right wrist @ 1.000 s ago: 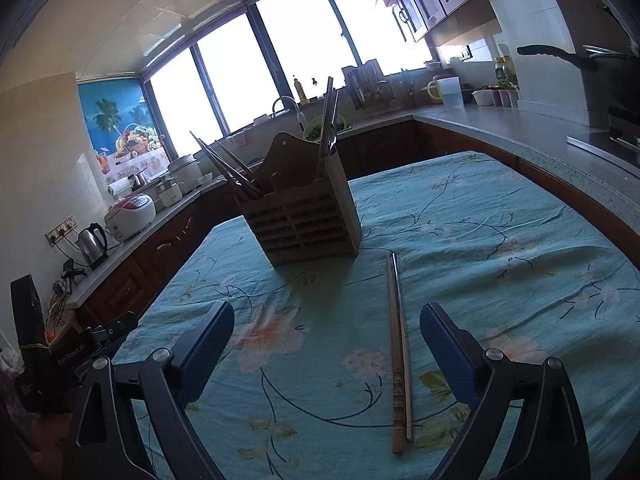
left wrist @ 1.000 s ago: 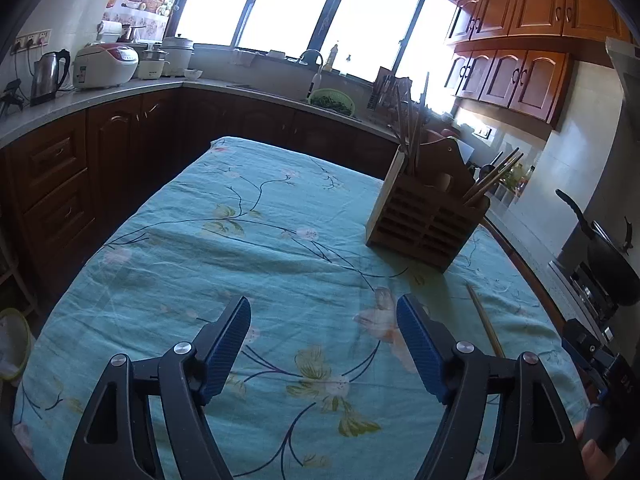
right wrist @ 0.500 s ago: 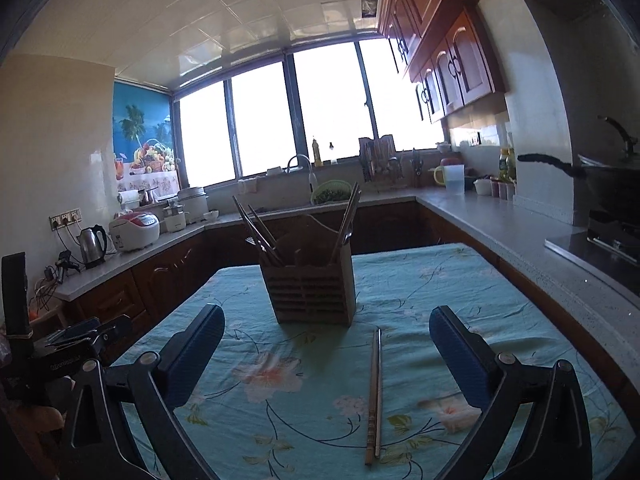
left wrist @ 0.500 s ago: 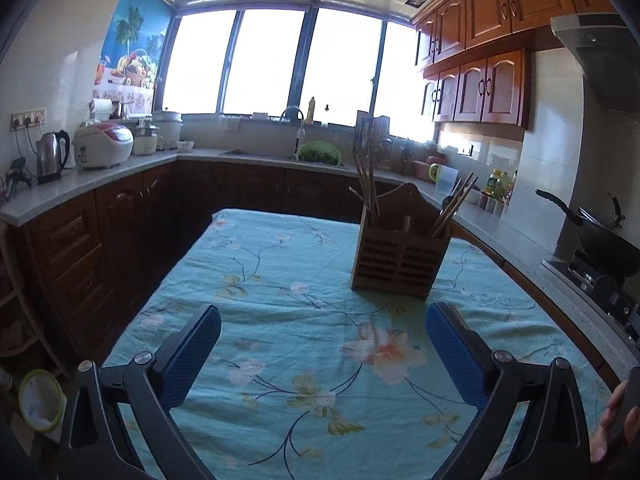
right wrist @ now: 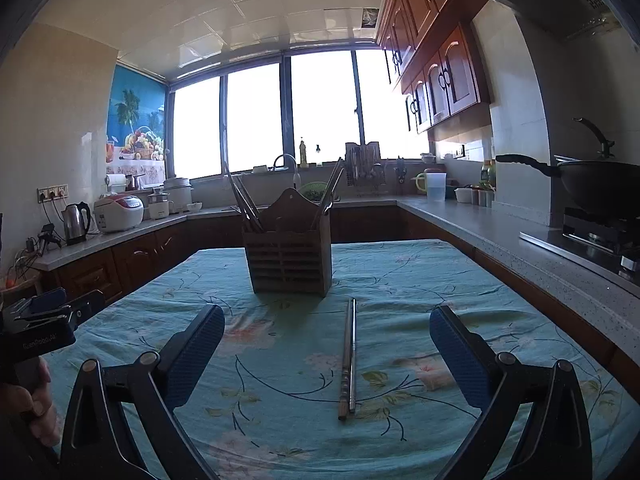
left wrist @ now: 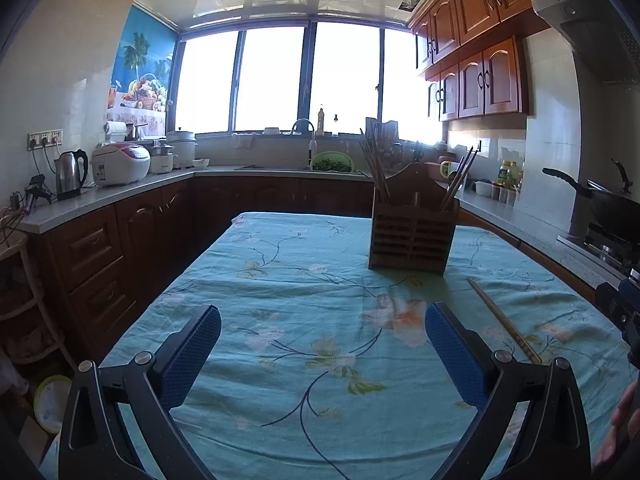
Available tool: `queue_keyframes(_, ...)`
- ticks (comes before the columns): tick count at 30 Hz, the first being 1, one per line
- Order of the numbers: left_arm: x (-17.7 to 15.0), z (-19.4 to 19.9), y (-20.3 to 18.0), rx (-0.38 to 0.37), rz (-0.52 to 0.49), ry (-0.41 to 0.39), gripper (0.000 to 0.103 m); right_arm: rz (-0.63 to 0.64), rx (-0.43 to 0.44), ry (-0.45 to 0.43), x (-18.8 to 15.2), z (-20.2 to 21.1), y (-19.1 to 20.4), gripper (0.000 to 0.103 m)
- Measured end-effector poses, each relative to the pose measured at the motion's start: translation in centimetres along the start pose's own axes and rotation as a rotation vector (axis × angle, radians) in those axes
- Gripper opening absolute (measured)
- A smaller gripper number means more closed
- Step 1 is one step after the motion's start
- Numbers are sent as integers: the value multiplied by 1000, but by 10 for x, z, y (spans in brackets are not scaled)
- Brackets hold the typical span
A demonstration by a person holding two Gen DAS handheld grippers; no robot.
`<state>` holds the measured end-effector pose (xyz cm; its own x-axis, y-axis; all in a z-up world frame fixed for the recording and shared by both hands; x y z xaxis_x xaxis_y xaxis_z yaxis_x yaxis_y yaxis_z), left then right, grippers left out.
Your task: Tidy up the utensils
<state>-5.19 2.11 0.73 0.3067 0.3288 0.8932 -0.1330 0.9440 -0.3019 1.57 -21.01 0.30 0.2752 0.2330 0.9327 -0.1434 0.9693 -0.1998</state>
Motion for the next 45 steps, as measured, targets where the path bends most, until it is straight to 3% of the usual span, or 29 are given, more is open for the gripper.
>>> queue_keyframes(12,-3,-3,5,18,-27,4,102,-7,5,6,-5,7,-5,103)
queue_keyframes(23,-6,-10,-1,70,-63,43,102,-39,6,79,-13,-2,-7,103)
queue_keyframes(45,-6,-4,3,61,-48,7,102,-8,7,38,-7,6,-2,103)
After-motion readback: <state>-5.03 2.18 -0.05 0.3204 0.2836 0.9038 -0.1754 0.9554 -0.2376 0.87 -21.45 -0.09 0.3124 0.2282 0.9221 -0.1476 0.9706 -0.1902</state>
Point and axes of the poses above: each gripper's, at about its wrist camera, not at the fingertips, and z roughly against the way its jaws point, y to its left, x to its top, the point moved 2 cm from there along -z, roughly the way its jaws point, and after that the axes turned 15 degrees about z, right-handed, at the moved point
